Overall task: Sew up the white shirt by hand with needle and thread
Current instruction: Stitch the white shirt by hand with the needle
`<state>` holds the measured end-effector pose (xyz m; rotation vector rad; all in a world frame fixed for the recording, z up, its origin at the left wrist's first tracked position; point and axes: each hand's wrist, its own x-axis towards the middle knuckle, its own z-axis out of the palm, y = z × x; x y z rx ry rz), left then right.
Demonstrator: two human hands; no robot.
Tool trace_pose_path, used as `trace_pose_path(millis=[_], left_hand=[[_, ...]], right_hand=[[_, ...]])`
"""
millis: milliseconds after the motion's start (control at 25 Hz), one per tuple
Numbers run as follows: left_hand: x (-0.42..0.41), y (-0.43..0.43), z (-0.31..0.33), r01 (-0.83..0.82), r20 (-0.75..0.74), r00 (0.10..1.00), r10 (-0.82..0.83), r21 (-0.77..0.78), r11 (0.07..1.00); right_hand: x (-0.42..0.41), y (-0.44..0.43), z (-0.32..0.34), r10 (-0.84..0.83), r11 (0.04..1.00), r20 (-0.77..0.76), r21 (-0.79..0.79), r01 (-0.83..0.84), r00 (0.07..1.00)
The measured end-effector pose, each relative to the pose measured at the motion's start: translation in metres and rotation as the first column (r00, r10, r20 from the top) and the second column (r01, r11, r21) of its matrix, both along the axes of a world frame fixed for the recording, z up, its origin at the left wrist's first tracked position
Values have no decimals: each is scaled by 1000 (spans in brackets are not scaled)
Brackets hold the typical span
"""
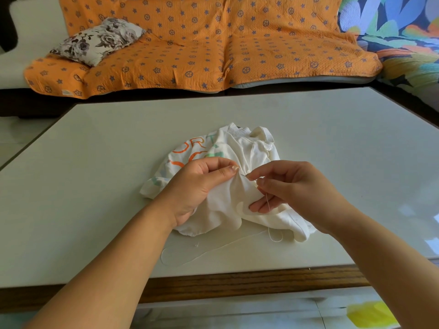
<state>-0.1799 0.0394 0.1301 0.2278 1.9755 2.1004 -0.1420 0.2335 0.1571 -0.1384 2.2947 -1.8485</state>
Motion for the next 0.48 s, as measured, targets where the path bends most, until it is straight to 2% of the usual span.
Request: trace_pose_path(millis=[480], left_hand=[[0,0,-3,30,-22,999,-30,-17,999]], right_hand=[[0,-2,-4,8,1000,-17,1,-8,1000]])
